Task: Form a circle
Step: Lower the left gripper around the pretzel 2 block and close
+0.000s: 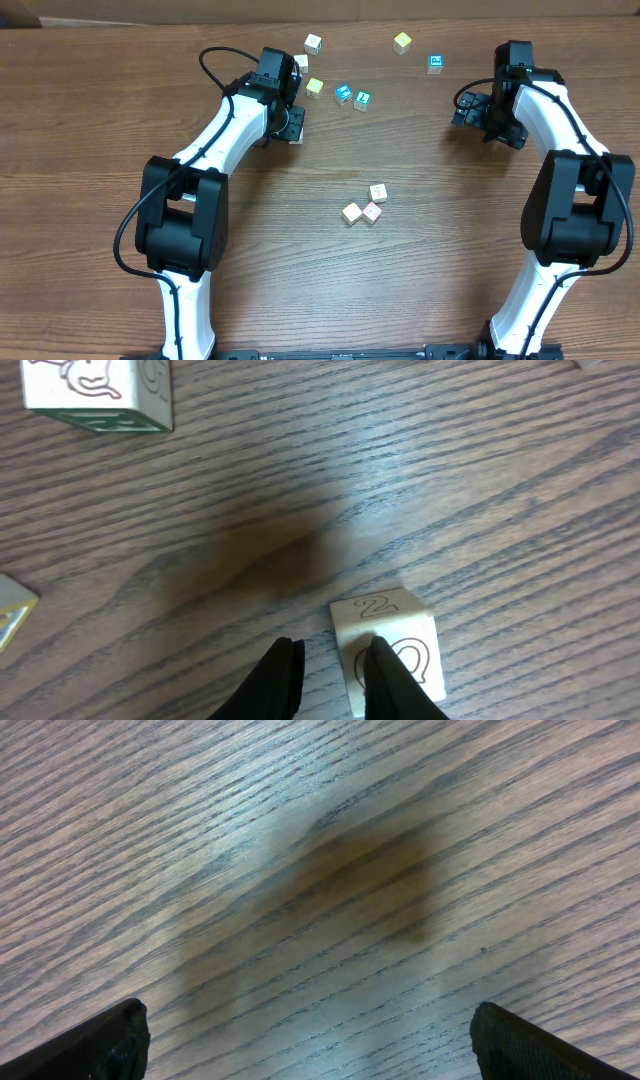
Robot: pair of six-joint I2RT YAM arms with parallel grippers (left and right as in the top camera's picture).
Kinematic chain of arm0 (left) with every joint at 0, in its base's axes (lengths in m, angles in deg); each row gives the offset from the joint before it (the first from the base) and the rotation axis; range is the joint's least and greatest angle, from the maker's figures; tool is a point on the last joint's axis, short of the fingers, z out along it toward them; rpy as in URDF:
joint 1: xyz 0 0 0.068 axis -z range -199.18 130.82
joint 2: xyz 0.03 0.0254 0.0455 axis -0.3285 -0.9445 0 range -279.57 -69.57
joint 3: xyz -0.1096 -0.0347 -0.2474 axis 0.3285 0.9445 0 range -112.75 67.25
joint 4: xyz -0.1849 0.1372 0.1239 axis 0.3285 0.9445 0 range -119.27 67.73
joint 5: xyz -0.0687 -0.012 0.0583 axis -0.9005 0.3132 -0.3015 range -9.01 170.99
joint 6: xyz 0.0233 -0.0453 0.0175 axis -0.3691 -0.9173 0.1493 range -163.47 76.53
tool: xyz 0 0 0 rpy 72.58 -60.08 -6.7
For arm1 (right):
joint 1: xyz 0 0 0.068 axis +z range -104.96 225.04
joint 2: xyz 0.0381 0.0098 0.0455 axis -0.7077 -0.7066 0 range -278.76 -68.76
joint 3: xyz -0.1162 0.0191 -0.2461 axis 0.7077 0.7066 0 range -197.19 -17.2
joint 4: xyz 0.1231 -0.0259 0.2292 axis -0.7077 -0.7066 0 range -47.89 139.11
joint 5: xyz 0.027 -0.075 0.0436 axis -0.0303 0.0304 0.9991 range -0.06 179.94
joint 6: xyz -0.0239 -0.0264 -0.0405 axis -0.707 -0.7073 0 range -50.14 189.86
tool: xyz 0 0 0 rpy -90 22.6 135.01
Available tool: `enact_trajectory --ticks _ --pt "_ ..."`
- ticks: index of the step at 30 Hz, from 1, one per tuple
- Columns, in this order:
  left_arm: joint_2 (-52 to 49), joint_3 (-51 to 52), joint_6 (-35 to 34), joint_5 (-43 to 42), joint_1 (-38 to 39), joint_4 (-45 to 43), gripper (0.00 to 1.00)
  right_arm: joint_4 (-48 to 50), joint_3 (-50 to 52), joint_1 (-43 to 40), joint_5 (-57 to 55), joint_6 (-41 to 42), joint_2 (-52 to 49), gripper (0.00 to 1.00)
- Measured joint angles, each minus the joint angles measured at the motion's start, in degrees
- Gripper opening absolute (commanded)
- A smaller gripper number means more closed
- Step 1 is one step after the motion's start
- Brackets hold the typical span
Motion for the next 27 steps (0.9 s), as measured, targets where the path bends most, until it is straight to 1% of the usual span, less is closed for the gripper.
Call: enact_trajectory --ticks 5,13,17,20,21,25,27 --pt "0.0 0.0 -0.5 2.0 -0.1 0.0 0.19 0.0 0.0 0.0 0.0 0.0 0.0 1.0" --pt "0.1 0.0 -0.6 2.9 -0.1 0.3 0.19 0.0 0.0 0.0 0.0 0.0 0.0 1.0" --pt "0.1 0.0 -0.7 2.6 -0.2 0.2 0.29 0.0 0.0 0.0 0.0 0.0 0.0 1.0" --pt "0.1 -0.4 -0.8 2.0 -0.8 0.8 0.39 0.0 0.0 0.0 0.0 0.0 0.0 1.0" --pt "0.1 -0.9 -0.8 1.9 -0.9 2.0 0.43 0.0 0.0 0.0 0.0 0.0 0.0 1.0" --pt "-0.7 -4.1 -0.9 1.5 -1.1 7.5 0.49 0.0 0.0 0.0 0.0 0.0 0.0 1.0" --pt "-0.9 -5.8 -0.9 1.5 -1.1 8.3 0.61 0.0 0.0 0.0 0.0 0.0 0.0 1.0"
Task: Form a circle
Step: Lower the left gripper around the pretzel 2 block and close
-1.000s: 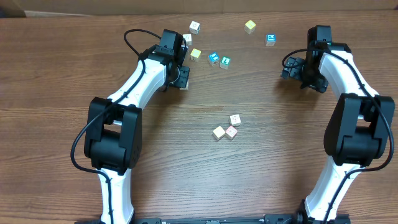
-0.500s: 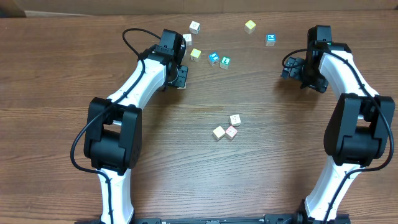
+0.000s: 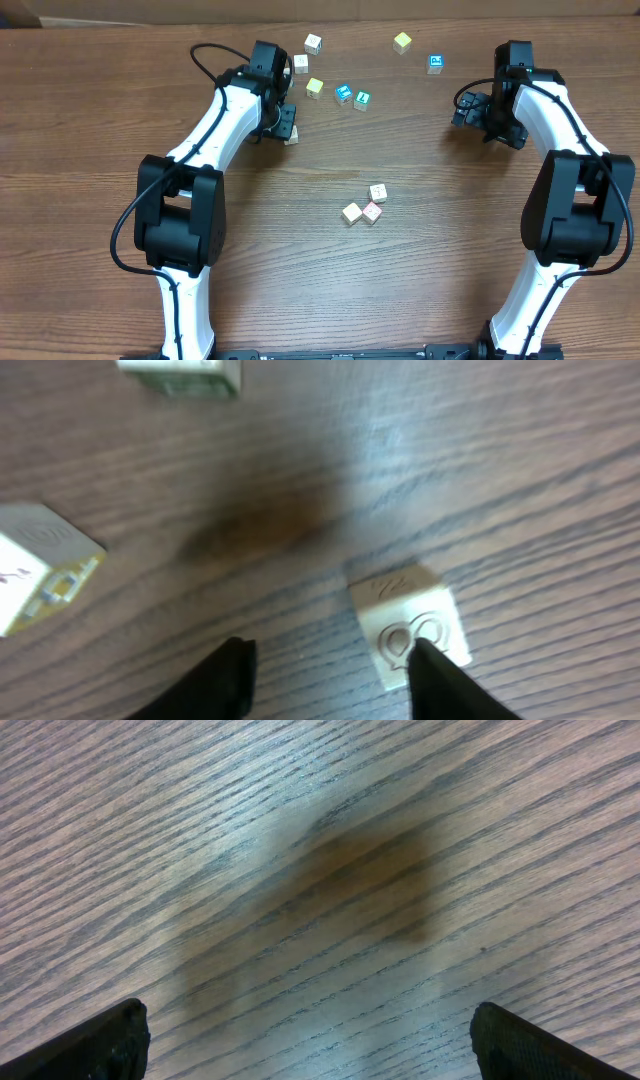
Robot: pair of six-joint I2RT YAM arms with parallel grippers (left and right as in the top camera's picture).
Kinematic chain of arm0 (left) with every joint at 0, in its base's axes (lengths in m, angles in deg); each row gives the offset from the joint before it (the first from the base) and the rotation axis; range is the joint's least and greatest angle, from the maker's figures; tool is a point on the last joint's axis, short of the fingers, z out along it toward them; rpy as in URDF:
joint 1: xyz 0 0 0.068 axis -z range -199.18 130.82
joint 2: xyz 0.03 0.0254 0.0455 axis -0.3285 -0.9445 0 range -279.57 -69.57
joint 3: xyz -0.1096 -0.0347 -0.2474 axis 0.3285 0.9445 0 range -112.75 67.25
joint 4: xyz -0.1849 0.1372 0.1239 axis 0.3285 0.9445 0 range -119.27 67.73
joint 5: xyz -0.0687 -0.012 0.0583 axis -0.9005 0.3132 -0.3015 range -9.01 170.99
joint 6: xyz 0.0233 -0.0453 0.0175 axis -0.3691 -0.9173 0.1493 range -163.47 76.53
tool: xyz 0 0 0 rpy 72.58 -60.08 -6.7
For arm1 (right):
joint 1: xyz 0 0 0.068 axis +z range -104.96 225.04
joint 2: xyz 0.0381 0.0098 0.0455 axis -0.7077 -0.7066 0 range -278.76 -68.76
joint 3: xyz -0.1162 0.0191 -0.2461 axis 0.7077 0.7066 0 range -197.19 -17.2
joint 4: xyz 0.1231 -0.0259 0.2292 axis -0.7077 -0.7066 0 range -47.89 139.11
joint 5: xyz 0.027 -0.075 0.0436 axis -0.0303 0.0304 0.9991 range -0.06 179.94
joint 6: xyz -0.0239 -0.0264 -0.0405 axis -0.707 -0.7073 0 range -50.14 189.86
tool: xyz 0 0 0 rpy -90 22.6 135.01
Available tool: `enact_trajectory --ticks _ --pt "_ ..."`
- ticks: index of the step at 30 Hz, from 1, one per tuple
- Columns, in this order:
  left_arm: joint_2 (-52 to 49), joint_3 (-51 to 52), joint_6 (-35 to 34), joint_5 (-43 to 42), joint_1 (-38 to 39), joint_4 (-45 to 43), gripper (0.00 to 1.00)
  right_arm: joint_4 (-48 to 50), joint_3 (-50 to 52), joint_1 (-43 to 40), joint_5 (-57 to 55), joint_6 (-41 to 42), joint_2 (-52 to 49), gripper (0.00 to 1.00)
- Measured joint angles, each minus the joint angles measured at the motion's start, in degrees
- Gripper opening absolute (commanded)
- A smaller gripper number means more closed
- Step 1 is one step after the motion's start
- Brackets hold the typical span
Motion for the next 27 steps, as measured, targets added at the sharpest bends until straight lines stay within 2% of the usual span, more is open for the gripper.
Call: enact_trajectory --ticks 4,6,8,9,12,16,22,27 --pt "0.0 -1.4 -1.0 -0.2 0.0 0.4 0.7 0.0 0.0 0.0 0.0 0.0 0.0 1.0" --pt "0.0 -1.4 -1.5 -0.3 0.0 1.4 0.81 0.0 0.0 0.0 0.0 0.0 0.0 1.0" --pt "0.0 -1.4 -2.1 -0.4 0.0 1.9 0.96 0.0 0.0 0.0 0.0 0.0 0.0 1.0" --pt "0.0 -1.4 -2.5 -0.5 0.0 2.1 1.0 0.0 0.0 0.0 0.0 0.0 0.0 1.0" --pt "0.0 -1.4 -3.8 -1.7 0.0 2.7 0.98 0.0 0.0 0.0 0.0 0.0 0.0 1.0" --pt "0.0 -1.0 -5.4 -2.7 0.0 2.1 0.88 0.0 0.0 0.0 0.0 0.0 0.0 1.0" --pt "0.0 2.2 -8.6 -3.1 0.2 -1.0 0.79 0.0 0.0 0.0 0.0 0.0 0.0 1.0" --pt "0.0 2.6 -9.2 -3.1 1.1 -3.2 0.77 0.0 0.0 0.0 0.0 0.0 0.0 1.0"
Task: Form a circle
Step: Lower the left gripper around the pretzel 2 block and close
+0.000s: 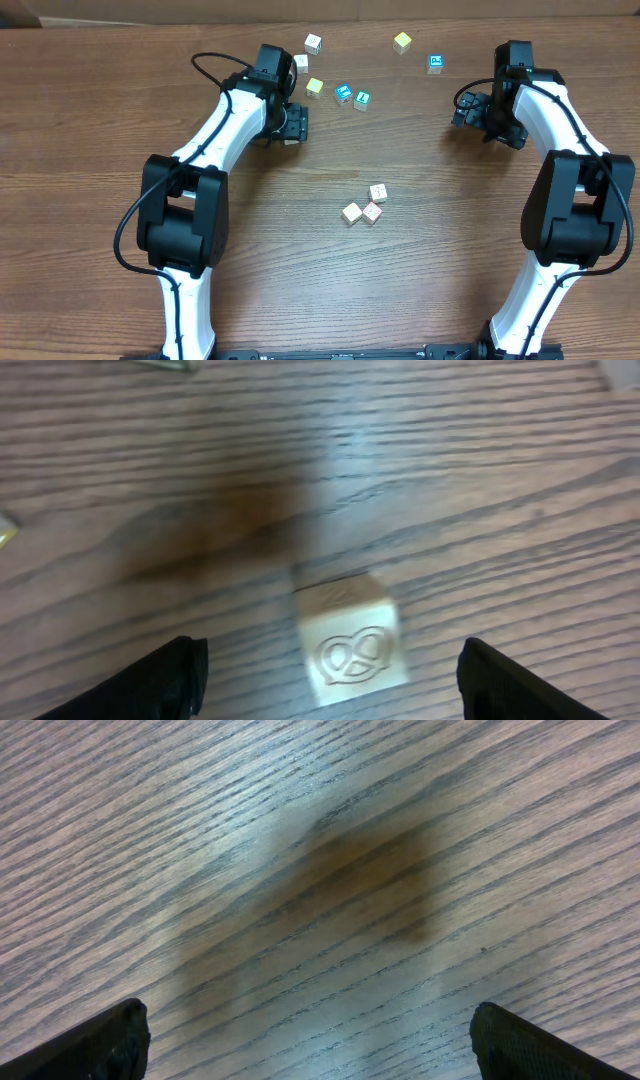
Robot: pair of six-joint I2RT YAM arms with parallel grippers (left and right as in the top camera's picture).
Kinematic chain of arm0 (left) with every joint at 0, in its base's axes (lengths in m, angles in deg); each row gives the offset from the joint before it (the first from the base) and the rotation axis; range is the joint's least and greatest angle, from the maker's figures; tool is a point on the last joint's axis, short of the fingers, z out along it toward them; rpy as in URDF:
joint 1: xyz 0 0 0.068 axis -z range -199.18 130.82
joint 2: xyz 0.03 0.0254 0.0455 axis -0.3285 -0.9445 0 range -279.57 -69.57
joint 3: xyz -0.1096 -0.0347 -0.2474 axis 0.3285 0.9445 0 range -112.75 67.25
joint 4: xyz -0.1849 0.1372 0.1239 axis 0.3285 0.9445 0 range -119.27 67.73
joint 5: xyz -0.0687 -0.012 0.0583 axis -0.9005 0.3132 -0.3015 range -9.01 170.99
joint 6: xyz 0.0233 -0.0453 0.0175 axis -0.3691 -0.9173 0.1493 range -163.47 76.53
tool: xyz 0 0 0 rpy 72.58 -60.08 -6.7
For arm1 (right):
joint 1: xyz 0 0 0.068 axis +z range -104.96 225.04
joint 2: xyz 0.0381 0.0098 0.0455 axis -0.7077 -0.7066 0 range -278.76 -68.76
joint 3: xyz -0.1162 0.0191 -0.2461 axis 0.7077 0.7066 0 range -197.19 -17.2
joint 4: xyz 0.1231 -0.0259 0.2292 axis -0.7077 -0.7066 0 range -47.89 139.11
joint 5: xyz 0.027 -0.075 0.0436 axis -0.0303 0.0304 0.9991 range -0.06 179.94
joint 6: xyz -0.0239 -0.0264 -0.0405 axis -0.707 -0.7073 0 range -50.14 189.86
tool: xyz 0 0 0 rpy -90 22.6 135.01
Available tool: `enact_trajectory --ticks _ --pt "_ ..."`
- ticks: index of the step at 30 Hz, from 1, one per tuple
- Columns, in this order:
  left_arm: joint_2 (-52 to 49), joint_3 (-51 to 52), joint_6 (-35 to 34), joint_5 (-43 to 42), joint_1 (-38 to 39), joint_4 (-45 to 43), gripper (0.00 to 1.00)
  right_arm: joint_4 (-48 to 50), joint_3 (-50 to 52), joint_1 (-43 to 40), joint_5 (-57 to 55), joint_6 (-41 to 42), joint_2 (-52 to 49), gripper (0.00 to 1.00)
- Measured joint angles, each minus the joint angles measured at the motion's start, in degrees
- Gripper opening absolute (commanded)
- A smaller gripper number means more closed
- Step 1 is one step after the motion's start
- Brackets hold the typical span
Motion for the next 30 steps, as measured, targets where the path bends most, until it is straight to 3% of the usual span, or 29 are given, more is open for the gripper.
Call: enact_trajectory --ticks 6,14,30 --pt "0.0 0.0 -0.1 0.0 0.4 -0.8 0.72 0.0 0.0 0.0 0.0 0.0 0.0 1.0" --pt "0.0 0.0 -0.9 0.0 0.5 -0.6 0.51 0.0 0.0 0.0 0.0 0.0 0.0 1.0" --pt "0.0 0.2 -1.1 0.0 1.1 -0.6 0.46 0.0 0.0 0.0 0.0 0.0 0.0 1.0"
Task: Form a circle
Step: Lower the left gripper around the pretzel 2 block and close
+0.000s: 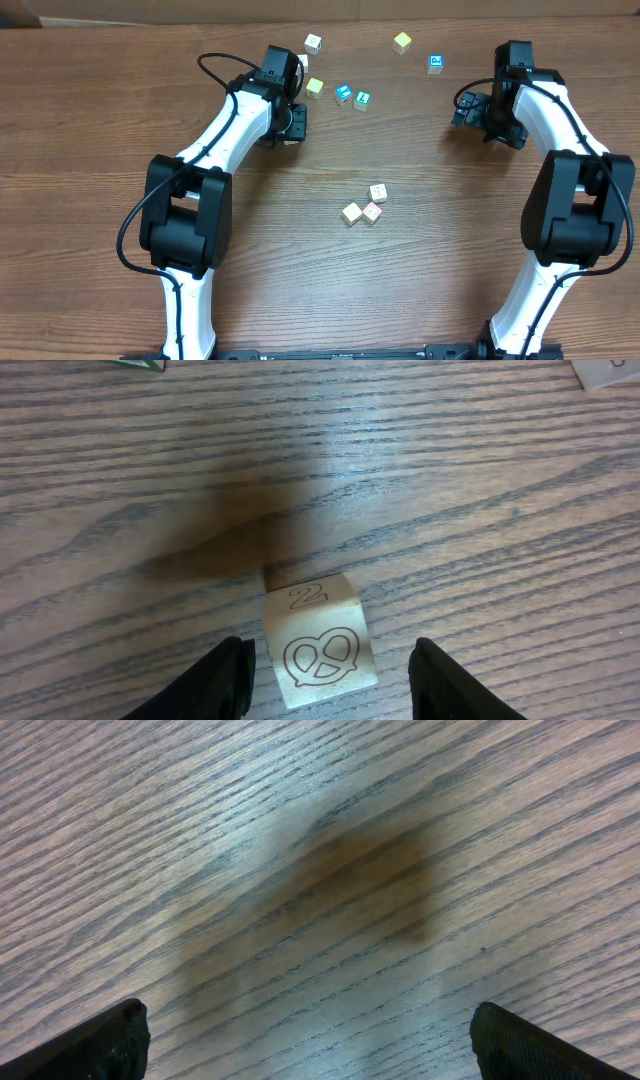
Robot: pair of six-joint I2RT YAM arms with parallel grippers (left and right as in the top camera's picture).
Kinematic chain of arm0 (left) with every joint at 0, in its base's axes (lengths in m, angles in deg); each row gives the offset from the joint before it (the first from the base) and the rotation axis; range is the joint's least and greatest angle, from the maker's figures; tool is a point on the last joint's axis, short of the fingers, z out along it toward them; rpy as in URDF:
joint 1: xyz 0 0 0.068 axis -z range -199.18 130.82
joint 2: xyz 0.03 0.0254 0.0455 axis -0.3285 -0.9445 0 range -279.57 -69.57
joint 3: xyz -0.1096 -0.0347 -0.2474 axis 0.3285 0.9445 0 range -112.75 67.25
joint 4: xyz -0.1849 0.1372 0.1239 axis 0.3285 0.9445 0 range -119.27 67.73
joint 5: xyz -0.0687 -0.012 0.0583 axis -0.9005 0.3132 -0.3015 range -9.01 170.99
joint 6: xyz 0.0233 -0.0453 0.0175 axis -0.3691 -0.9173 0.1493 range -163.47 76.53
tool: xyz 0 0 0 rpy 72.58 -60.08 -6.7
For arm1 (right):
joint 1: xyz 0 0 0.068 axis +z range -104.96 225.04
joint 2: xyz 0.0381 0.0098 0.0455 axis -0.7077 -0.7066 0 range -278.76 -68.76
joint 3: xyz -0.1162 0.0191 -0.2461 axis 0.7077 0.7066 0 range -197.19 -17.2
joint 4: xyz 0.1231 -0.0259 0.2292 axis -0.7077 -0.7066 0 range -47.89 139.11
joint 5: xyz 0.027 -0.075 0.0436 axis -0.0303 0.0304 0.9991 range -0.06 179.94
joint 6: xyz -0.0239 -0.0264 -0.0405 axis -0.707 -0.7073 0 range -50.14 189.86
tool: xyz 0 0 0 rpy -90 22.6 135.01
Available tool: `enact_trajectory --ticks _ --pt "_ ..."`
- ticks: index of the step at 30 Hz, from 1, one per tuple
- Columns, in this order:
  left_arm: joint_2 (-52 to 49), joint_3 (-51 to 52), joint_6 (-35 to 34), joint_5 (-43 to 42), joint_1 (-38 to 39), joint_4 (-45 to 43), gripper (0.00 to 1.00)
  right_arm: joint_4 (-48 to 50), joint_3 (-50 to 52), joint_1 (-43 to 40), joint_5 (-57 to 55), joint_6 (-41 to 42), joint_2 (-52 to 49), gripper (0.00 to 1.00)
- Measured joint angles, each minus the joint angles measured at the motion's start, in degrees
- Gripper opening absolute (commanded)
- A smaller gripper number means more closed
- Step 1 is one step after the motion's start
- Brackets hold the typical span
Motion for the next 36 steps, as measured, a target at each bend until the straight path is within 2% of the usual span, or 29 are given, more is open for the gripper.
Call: enact_trajectory --ticks 10,11,14,21,27,36 --pt "0.0 0.0 0.0 0.0 0.0 0.5 0.37 0.0 0.0 0.0 0.0 0.0 0.0 1.0" --pt "0.0 0.0 0.0 0.0 0.0 0.4 0.37 0.0 0.0 0.0 0.0 0.0 0.0 1.0" --pt "0.0 0.0 -0.1 0.0 0.0 0.6 0.47 0.0 0.0 0.0 0.0 0.0 0.0 1.0" --pt "0.0 0.5 -0.2 0.0 0.0 -0.6 0.47 0.0 0.0 0.0 0.0 0.0 0.0 1.0" --pt "0.0 2.6 -0.2 0.0 0.0 -2.5 0.37 0.0 0.0 0.0 0.0 0.0 0.0 1.0" --pt "0.0 2.8 -0.2 0.0 0.0 -3.1 0.33 0.0 0.0 0.0 0.0 0.0 0.0 1.0"
